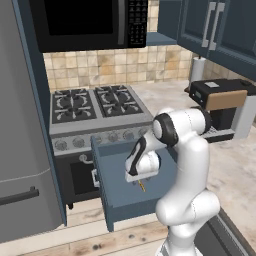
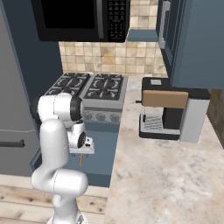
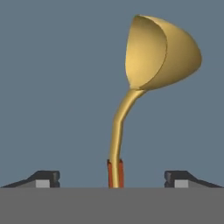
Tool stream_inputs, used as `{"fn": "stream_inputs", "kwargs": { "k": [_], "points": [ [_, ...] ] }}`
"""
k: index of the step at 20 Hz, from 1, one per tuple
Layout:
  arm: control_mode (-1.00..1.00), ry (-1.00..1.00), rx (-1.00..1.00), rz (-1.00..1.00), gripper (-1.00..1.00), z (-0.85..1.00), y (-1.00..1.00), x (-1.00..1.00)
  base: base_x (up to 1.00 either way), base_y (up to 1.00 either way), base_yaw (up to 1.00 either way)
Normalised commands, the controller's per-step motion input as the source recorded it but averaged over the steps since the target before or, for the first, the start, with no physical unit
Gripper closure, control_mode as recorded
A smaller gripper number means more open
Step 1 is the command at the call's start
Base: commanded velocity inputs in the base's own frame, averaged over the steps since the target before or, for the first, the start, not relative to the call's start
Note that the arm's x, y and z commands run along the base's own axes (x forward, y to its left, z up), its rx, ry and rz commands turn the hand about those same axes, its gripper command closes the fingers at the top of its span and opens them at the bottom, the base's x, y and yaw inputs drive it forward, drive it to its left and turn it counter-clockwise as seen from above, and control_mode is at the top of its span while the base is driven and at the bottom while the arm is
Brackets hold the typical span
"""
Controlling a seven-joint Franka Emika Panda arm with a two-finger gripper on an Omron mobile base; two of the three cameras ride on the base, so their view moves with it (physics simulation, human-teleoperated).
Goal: Pick up the metallic utensils from the counter and place them in the open drawer. Make sure not to pick up any wooden utensils.
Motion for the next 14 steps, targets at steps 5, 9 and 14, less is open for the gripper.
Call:
{"fn": "stream_inputs", "kwargs": {
  "k": [5, 9, 14],
  "points": [
    [-1.0, -0.01, 0.0, 0.0, -1.0, 0.81, 0.0, 0.14, 0.0, 0.0, 0.0],
    [-1.0, 0.0, 0.0, 0.0, -1.0, 1.0, 0.0, 0.16, 0.0, 0.0, 0.0],
    [-1.0, 0.0, 0.0, 0.0, -1.0, 1.0, 0.0, 0.03, 0.0, 0.0, 0.0]
  ]
}}
